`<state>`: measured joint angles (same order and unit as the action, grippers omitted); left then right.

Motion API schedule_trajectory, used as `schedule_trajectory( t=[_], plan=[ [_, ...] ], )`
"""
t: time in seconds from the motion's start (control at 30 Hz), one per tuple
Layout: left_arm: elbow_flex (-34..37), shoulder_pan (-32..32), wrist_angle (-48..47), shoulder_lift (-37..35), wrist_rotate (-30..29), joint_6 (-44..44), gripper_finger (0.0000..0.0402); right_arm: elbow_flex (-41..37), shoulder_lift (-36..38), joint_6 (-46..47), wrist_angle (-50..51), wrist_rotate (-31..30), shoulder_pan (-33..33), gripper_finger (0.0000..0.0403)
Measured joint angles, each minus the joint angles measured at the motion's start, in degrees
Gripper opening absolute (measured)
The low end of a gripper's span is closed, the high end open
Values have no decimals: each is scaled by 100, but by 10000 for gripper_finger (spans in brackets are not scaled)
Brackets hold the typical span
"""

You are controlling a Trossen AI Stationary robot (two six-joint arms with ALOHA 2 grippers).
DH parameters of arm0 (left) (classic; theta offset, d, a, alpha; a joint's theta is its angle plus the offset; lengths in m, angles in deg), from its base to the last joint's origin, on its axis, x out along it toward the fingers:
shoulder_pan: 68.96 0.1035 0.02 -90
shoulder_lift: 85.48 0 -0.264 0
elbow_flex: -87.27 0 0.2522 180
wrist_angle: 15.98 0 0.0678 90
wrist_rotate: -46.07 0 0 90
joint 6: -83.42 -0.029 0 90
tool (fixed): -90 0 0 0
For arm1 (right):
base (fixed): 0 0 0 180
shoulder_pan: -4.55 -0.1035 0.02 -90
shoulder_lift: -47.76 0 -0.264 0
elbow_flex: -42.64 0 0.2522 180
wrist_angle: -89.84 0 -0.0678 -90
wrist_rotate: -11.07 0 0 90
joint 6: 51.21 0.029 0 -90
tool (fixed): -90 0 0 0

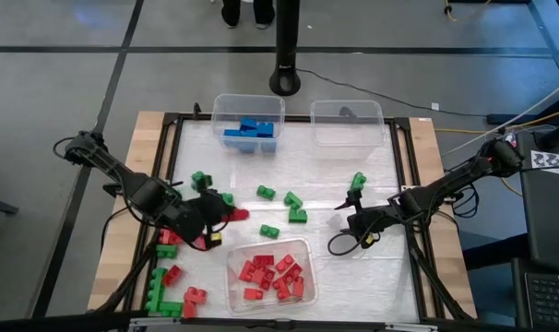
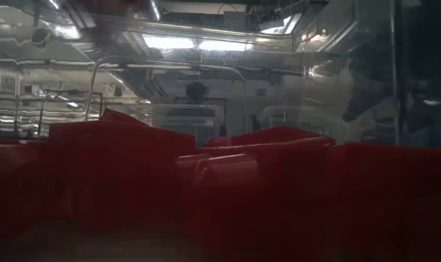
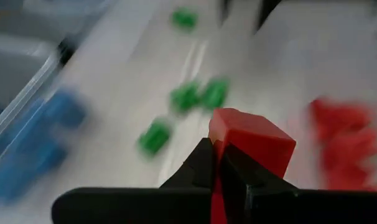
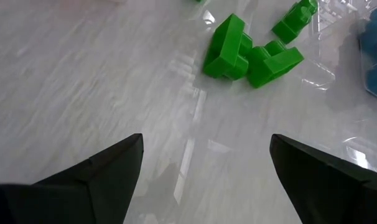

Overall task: Sort blocks
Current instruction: Put the red game piece into the bottom transparent bin

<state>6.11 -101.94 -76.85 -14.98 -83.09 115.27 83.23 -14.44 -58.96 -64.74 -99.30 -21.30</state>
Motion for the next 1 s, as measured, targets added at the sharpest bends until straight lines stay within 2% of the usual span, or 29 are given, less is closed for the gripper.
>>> schedule_trajectory(
  t=[0.13, 0.3, 0.67, 1.0],
  plan=[
    [-2, -7, 1433, 127, 417, -787, 0, 0, 0, 0, -2, -2, 0, 351],
    [-2, -42, 2306, 504, 720, -1109, 0, 0, 0, 26, -2, -4, 0, 351],
    [-2, -43, 3376, 1609, 1315, -994, 11, 0, 2, 44, -159, -110, 0, 351],
    [-2, 15, 3466, 1821, 1373, -526, 51, 0, 2, 44, -170, -169, 0, 351]
  ],
)
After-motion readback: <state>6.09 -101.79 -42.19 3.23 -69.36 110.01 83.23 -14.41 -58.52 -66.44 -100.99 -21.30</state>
